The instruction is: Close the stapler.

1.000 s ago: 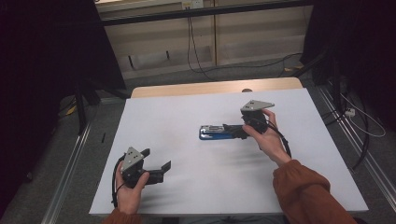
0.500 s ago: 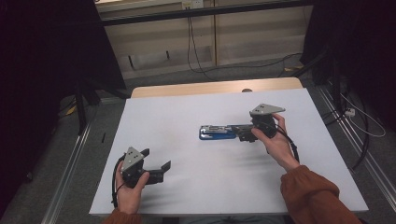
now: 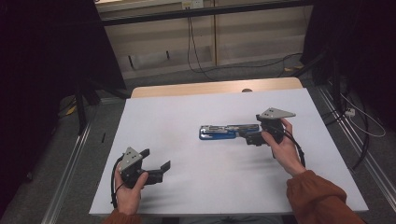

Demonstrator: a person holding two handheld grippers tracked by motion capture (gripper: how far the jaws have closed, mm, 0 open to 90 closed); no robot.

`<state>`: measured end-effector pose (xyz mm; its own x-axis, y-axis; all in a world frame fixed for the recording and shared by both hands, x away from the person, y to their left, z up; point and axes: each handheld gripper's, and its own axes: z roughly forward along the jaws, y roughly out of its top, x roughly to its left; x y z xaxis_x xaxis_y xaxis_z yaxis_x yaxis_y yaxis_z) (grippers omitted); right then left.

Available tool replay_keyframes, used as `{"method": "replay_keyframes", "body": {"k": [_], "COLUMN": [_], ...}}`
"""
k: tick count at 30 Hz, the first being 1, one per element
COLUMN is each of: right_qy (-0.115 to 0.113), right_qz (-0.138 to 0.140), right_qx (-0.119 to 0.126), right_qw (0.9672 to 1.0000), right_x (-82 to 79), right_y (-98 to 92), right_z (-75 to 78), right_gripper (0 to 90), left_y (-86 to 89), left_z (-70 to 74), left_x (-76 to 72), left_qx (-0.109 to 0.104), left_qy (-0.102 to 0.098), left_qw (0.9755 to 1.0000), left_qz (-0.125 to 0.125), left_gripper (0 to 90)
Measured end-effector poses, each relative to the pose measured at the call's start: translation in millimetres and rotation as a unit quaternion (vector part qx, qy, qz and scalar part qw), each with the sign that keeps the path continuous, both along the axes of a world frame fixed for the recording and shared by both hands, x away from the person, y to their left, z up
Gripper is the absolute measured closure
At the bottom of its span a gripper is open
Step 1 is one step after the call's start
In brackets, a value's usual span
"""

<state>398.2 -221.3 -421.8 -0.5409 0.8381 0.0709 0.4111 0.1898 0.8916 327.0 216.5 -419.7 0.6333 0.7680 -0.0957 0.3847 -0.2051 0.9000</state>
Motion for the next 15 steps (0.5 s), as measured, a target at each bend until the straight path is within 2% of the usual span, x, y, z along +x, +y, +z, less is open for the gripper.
{"method": "replay_keyframes", "body": {"k": [3, 6, 8, 11, 15], "right_qy": [-0.004, -0.025, -0.031, -0.026, -0.016], "right_qz": [-0.001, -0.008, 0.000, -0.003, -0.012], "right_qx": [0.001, -0.006, 0.002, -0.002, 0.006], "right_qw": [1.0000, 0.9996, 0.9995, 0.9997, 0.9998], "right_x": [-4.5, -11.7, -16.2, -19.4, -21.6], "right_y": [-3.0, -5.2, -8.2, -13.0, -23.3], "right_z": [1.0, 6.8, 7.6, 5.0, -0.1], "right_gripper": [4.9, 3.3, 2.6, 3.0, 7.3], "left_y": [-1.0, -3.6, -5.0, -7.7, -12.2], "left_z": [2.6, 1.7, 0.5, -1.3, -4.0], "left_x": [-1.1, -0.9, 0.0, 2.3, 5.1], "left_qx": [-0.001, 0.000, 0.002, 0.008, 0.015], "left_qy": [-0.009, -0.007, -0.003, 0.002, 0.010], "left_qw": [0.9999, 0.9999, 1.0000, 0.9999, 0.9996], "left_qz": [-0.007, -0.010, -0.008, -0.014, -0.023], "left_gripper": [4.9, 4.9, 4.8, 4.4, 4.3]}}
